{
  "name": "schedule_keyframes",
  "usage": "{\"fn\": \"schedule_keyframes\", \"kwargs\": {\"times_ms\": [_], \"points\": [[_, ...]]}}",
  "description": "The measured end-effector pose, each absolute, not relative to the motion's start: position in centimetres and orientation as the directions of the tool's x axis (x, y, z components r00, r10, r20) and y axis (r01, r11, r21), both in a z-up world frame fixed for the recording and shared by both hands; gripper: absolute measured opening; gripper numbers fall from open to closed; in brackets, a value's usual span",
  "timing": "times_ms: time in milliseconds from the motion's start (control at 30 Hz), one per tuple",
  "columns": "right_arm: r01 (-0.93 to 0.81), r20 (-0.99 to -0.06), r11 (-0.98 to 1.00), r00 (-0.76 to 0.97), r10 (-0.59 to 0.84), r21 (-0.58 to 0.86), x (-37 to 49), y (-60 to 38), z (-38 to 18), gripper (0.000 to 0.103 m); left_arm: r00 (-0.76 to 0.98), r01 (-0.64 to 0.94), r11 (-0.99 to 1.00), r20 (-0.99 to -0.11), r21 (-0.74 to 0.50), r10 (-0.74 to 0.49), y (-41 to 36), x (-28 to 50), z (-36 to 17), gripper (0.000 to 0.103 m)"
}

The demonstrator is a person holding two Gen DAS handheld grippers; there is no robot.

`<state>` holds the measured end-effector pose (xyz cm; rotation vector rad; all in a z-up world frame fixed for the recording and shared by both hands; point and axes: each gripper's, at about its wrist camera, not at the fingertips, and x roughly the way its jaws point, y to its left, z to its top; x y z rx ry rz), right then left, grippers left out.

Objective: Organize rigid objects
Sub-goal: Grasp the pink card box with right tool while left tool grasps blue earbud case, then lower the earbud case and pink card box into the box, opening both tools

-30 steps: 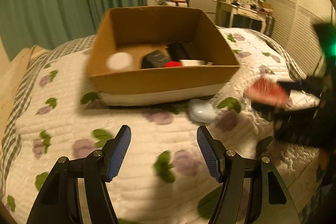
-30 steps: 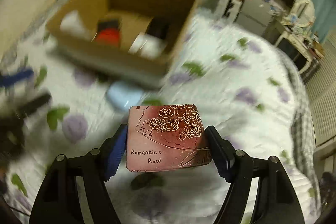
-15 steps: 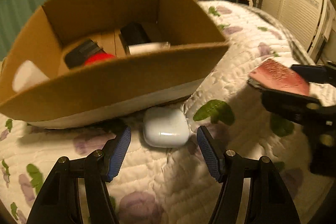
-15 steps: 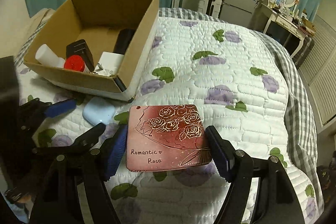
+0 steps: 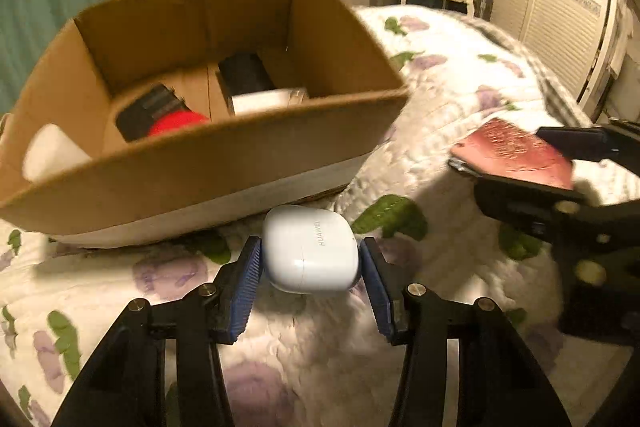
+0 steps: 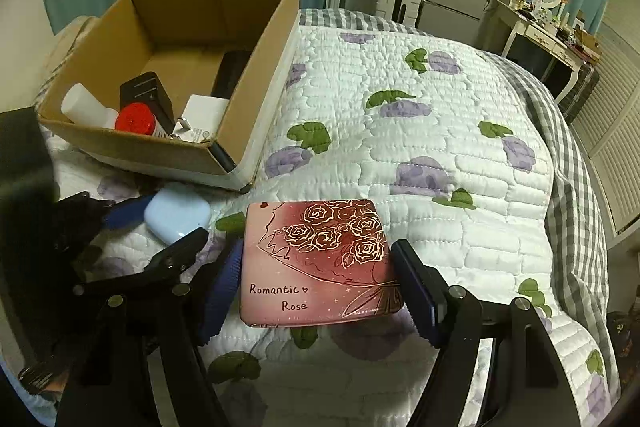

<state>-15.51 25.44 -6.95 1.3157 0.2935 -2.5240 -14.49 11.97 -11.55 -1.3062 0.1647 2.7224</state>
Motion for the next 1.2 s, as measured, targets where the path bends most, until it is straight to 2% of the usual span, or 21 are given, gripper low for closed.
{"fn": "schedule_keyframes", "kwargs": {"times_ms": [167, 400, 700, 900, 1200], "points": [[0.346, -0.805, -0.937, -0.57, -0.164, -0.054, -14.7, 25.3, -5.4, 0.073, -0.663, -0.137, -0.99, -0.746, 0.037, 0.064, 10.7, -12.2, -8.2, 0.05], [0.405, -0.745, -0.91, -0.633, -0.212, -0.085, -13.7, 23.9, -0.1, 0.073, -0.744, -0.079, -0.997, -0.667, 0.023, 0.044, 8.1, -10.0, -1.5, 0.05], [0.447, -0.639, -0.891, -0.71, -0.296, -0.084, -15.1, 21.3, 7.4, 0.073, -0.801, -0.015, -0.999, -0.599, 0.043, -0.014, 5.2, -12.6, 4.1, 0.05], [0.479, -0.606, -0.874, -0.719, -0.341, -0.076, -18.1, 18.6, 8.7, 0.073, -0.807, 0.018, -0.997, -0.588, 0.071, -0.056, 3.6, -16.4, 4.7, 0.05], [0.498, -0.621, -0.866, -0.693, -0.366, -0.045, -22.5, 16.7, 5.4, 0.073, -0.735, 0.035, -0.993, -0.671, 0.111, -0.101, 2.5, -23.9, -0.1, 0.05]]}}
